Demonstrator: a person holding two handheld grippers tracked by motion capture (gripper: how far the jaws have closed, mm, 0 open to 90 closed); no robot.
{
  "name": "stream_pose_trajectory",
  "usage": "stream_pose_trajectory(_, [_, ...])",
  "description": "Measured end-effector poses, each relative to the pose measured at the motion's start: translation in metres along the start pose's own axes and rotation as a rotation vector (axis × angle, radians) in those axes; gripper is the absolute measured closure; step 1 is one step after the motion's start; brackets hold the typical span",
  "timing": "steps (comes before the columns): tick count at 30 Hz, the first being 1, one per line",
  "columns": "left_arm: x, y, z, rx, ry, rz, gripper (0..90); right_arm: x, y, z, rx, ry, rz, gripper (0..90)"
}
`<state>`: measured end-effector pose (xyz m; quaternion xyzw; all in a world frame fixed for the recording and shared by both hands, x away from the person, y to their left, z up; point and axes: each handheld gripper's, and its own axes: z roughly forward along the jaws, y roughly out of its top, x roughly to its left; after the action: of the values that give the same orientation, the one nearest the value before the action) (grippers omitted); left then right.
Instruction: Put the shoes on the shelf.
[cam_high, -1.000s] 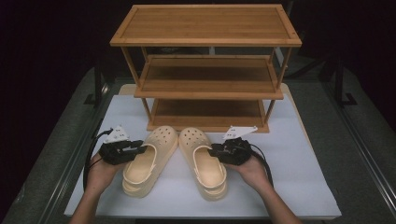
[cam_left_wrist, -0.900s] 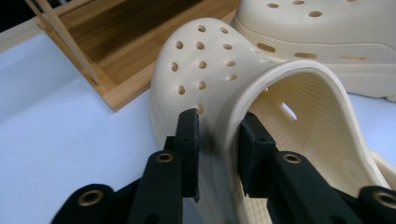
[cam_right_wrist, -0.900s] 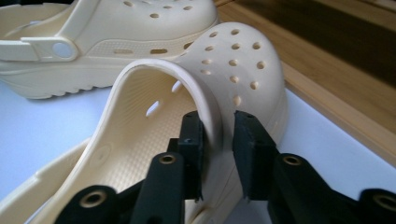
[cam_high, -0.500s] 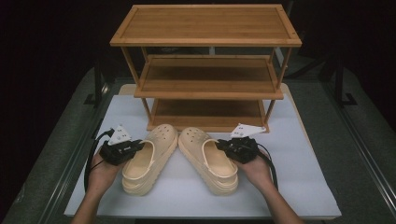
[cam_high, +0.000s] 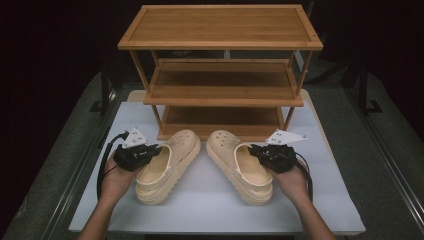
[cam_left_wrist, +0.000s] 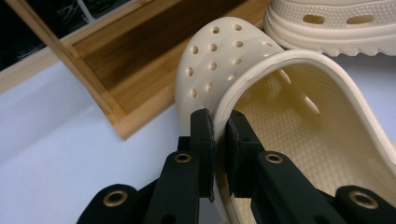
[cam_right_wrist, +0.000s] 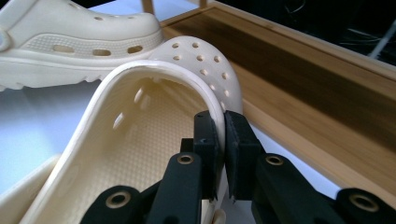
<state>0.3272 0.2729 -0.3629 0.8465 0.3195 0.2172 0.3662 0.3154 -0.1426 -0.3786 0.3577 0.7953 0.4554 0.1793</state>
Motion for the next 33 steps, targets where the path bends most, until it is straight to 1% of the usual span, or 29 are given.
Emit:
stream_pose_trajectory(2, [0.000,0.006,0.003,-0.003,-0.003,0.000,83.0,-0.005,0.001,-0.003,-0.001,-0.009,0.006,83.7])
stream_pose_trajectory(4, [0.000,0.012,0.007,-0.006,-0.006,0.005,83.0,-0.010,0.003,-0.004,-0.003,-0.021,0.002,83.6])
stream_pose_trajectory(6, [0.000,0.016,0.011,-0.013,-0.007,0.006,83.0,-0.018,0.007,-0.006,-0.005,-0.047,-0.003,83.6])
stream_pose_trajectory(8, [0.001,0.020,0.017,-0.017,-0.013,0.000,83.0,-0.020,0.009,-0.006,-0.005,-0.053,-0.003,83.6])
stream_pose_trajectory(11, [0.002,0.027,0.026,-0.020,-0.016,-0.006,83.0,-0.028,0.012,-0.005,-0.008,-0.064,0.000,83.6])
stream_pose_trajectory(12, [0.003,0.029,0.029,-0.022,-0.015,-0.005,82.9,-0.032,0.014,-0.003,-0.011,-0.071,0.003,83.6])
stream_pose_trajectory(13, [0.003,0.032,0.032,-0.028,-0.013,-0.009,82.9,-0.032,0.014,-0.003,-0.011,-0.071,0.003,83.6])
stream_pose_trajectory(16, [0.005,0.037,0.042,-0.036,-0.015,-0.026,82.8,-0.039,0.017,0.002,-0.011,-0.084,0.004,83.6])
stream_pose_trajectory(18, [0.006,0.040,0.049,-0.037,-0.007,-0.030,82.9,-0.047,0.019,0.008,-0.008,-0.093,0.006,83.6])
stream_pose_trajectory(19, [0.006,0.042,0.052,-0.035,-0.002,-0.029,82.9,-0.047,0.019,0.008,-0.008,-0.093,0.006,83.6])
stream_pose_trajectory(23, [0.007,0.050,0.065,-0.027,0.039,-0.007,82.8,-0.054,0.022,0.018,0.001,-0.121,0.005,83.6])
stream_pose_trajectory(27, [0.008,0.060,0.079,-0.029,0.067,-0.001,82.9,-0.062,0.025,0.027,0.010,-0.151,0.010,83.6])
stream_pose_trajectory(33, [0.007,0.070,0.102,-0.026,0.087,-0.001,83.0,-0.073,0.029,0.041,0.016,-0.186,0.016,83.6])
